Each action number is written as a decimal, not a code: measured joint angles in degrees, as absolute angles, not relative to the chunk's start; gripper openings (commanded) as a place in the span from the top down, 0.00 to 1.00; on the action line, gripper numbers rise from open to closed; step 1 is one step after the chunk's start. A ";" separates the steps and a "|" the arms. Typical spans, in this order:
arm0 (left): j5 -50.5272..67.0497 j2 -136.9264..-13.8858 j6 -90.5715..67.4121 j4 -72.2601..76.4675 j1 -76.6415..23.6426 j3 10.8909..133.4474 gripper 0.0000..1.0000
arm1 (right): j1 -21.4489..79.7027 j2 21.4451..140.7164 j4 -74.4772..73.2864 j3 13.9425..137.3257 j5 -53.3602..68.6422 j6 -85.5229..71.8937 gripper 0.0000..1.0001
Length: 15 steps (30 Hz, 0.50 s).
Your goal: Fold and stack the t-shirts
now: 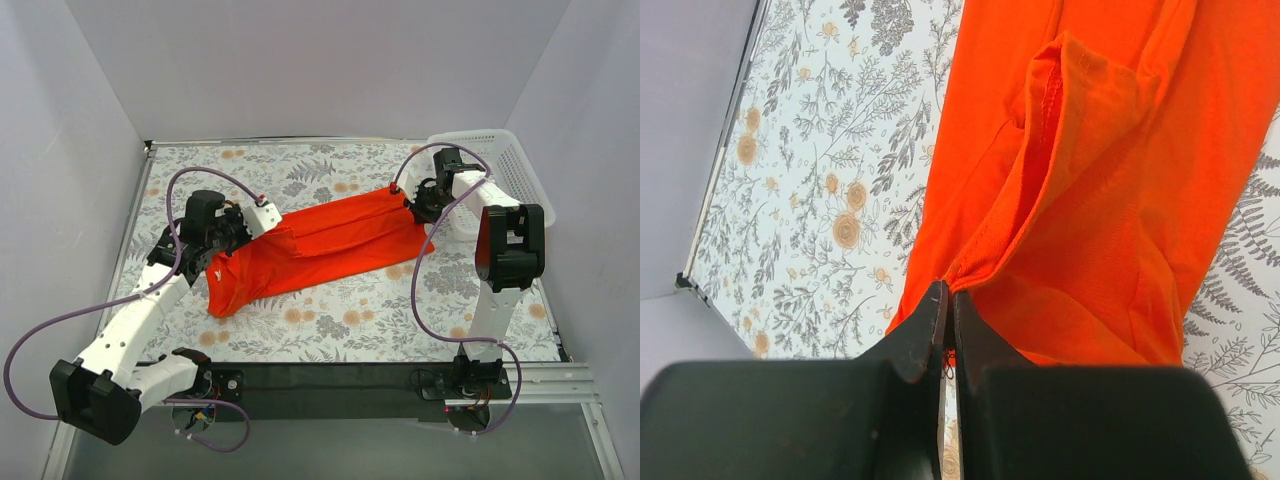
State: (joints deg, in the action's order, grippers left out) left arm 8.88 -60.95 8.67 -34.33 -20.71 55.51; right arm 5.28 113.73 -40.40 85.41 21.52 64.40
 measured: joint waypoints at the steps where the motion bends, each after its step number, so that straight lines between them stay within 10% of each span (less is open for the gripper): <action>1: 8.88 -61.14 8.73 -34.06 -20.71 55.51 1.00 | 5.28 113.75 -40.38 85.41 21.32 64.38 0.99; 15: 8.73 -64.25 9.41 -33.06 -20.67 55.53 1.00 | 5.28 113.75 -40.34 85.38 20.93 63.92 0.98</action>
State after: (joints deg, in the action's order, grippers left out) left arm 8.73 -64.25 9.41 -33.06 -20.67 55.53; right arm 5.28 113.75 -40.34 85.38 20.93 63.92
